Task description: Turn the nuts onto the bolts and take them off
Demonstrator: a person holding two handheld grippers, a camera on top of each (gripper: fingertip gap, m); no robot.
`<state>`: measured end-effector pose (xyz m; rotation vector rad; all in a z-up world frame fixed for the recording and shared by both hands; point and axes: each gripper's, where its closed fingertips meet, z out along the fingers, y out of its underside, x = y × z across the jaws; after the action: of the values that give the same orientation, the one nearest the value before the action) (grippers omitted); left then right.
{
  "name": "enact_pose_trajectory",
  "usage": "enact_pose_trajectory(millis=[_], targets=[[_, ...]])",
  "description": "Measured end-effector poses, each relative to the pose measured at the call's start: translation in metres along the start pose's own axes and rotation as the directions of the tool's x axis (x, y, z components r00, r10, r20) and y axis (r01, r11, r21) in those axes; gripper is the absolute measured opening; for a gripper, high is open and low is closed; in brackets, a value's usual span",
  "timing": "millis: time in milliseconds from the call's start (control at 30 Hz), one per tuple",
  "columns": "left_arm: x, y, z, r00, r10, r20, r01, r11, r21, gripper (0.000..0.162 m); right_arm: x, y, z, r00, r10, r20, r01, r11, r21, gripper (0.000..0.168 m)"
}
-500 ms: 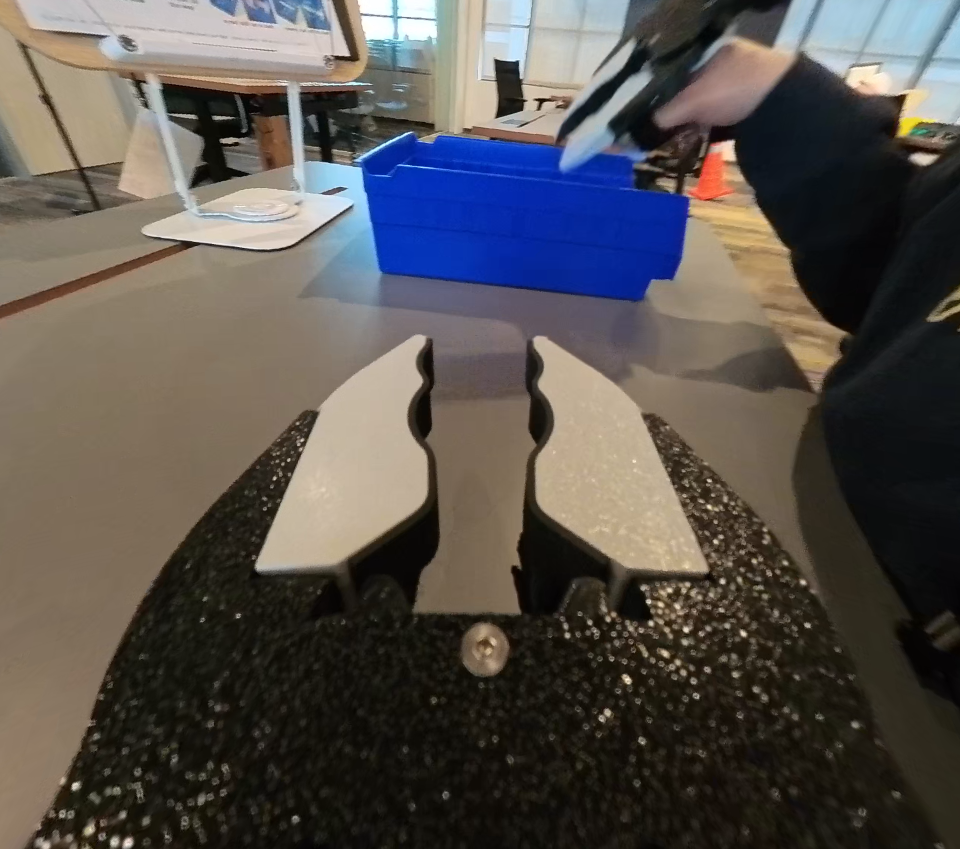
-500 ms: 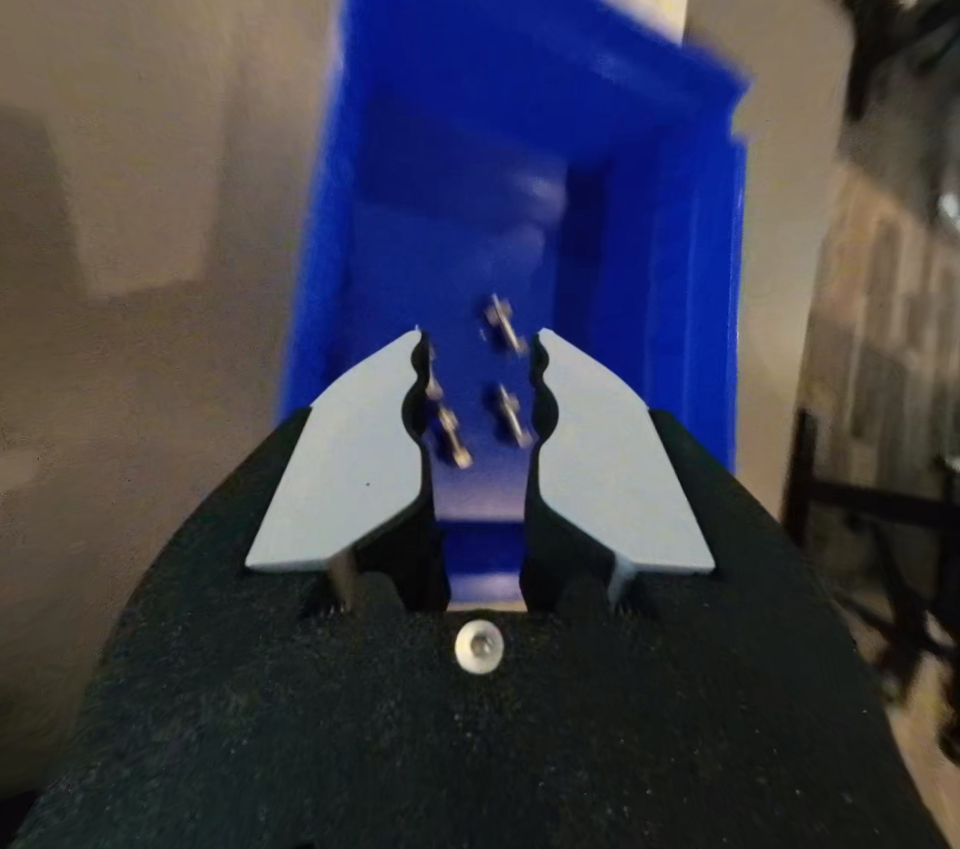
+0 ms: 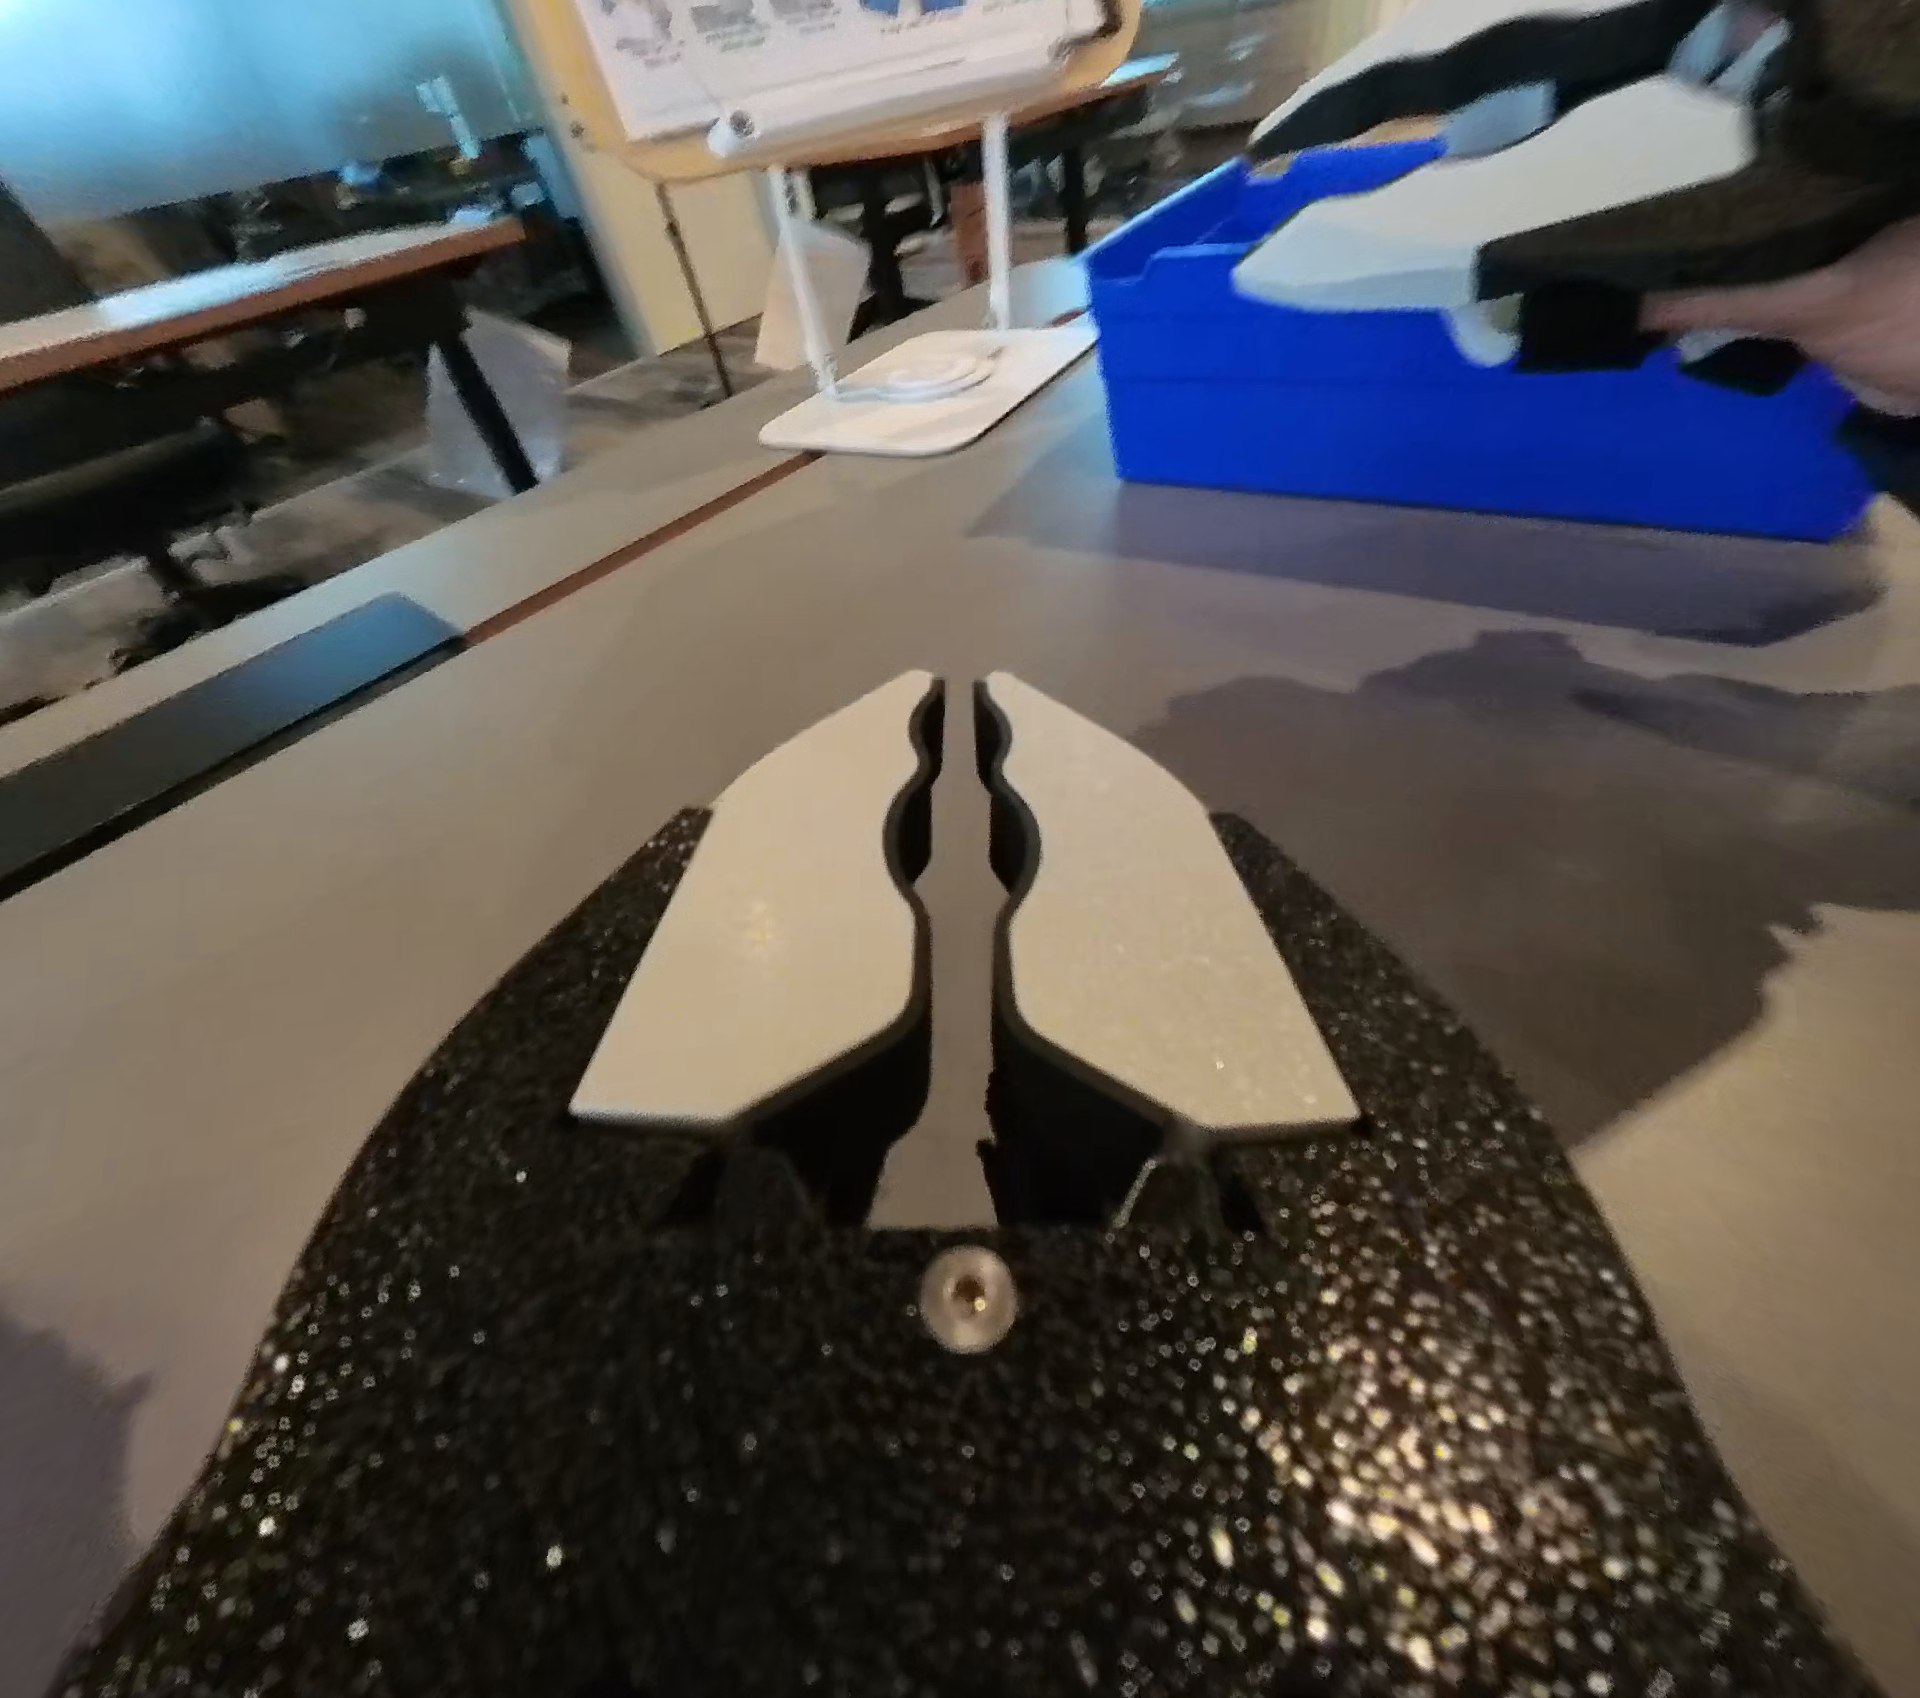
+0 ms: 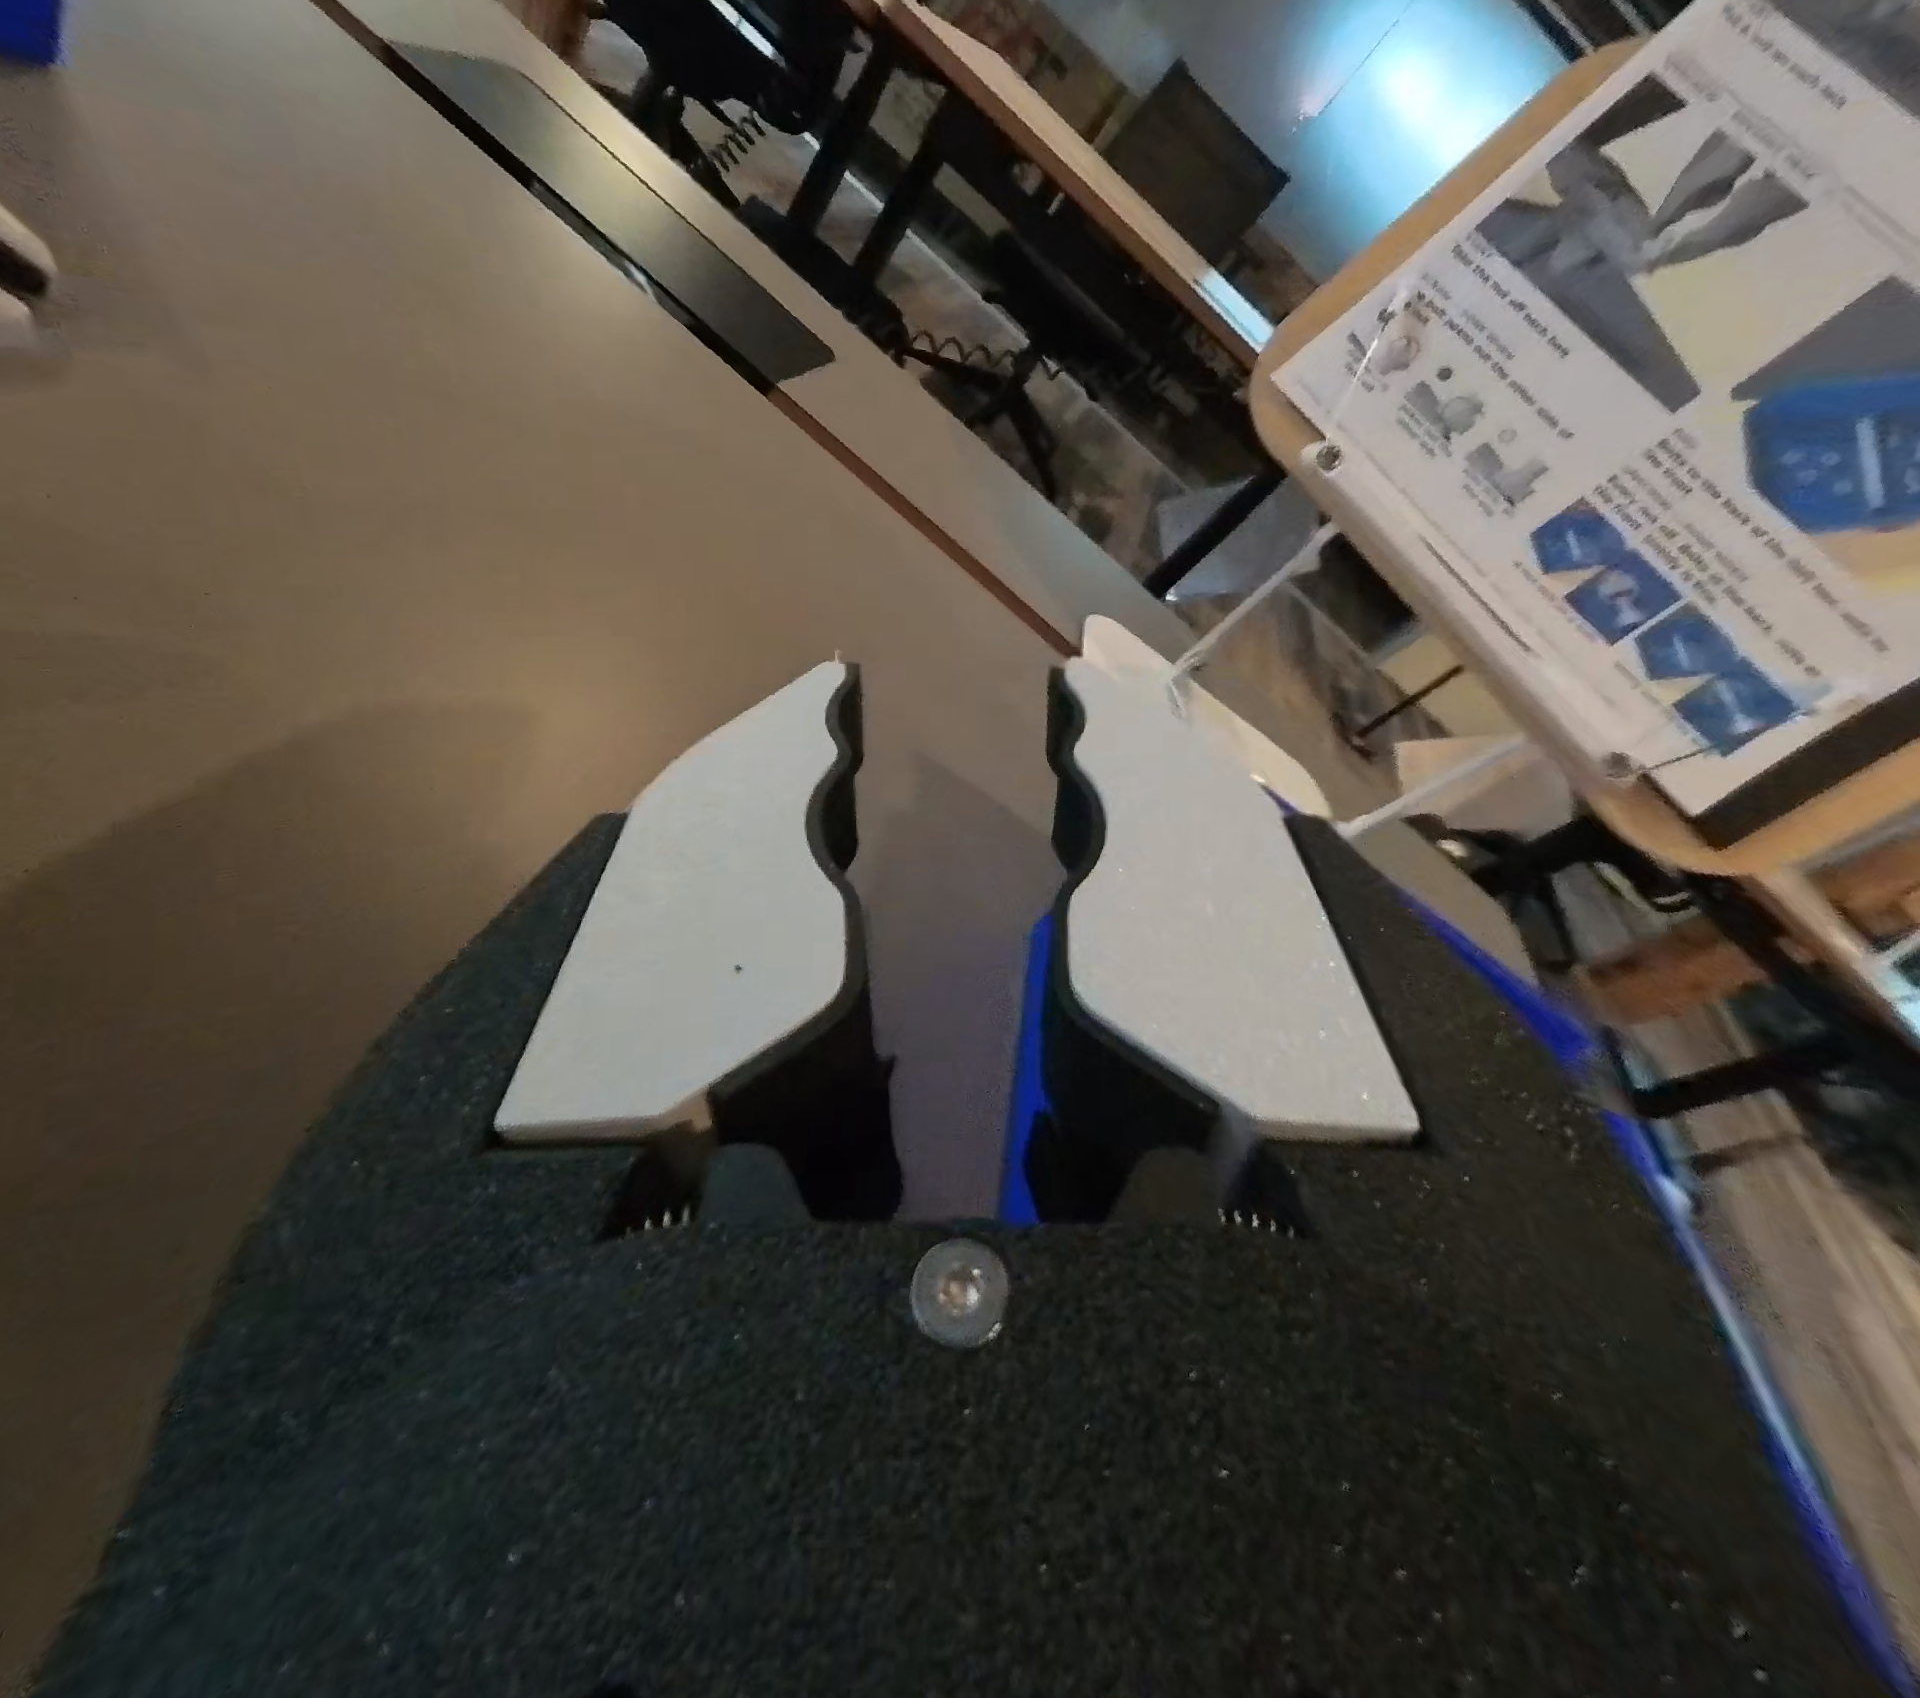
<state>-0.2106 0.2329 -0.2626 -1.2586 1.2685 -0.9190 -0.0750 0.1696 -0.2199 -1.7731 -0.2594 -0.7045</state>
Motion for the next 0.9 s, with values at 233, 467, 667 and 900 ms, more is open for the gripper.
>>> enact_pose_trajectory(millis=[233,467,667,900], targets=[[-0.023,0.022,-0.001,0.992,-0.012,0.125,0.032,0.986,-0.163,0.000,-0.055,-0.020,0.004,0.935,0.217,0.280,-0.253,0.962,0.102,0.040],[-0.029,0.038,0.002,0.989,0.000,0.146,0.034,0.972,-0.232,0.008,-0.109,-0.016,0.008,0.783,0.372,0.499,-0.452,0.891,0.044,0.052],[-0.030,0.040,0.002,0.989,0.013,0.147,0.024,0.970,-0.244,0.015,-0.108,-0.009,0.009,0.793,0.364,0.488,-0.443,0.895,0.053,0.056],[-0.028,0.039,0.001,0.992,0.012,0.126,0.019,0.971,-0.240,0.031,-0.107,-0.006,0.009,0.790,0.365,0.493,-0.442,0.896,0.046,0.056]])
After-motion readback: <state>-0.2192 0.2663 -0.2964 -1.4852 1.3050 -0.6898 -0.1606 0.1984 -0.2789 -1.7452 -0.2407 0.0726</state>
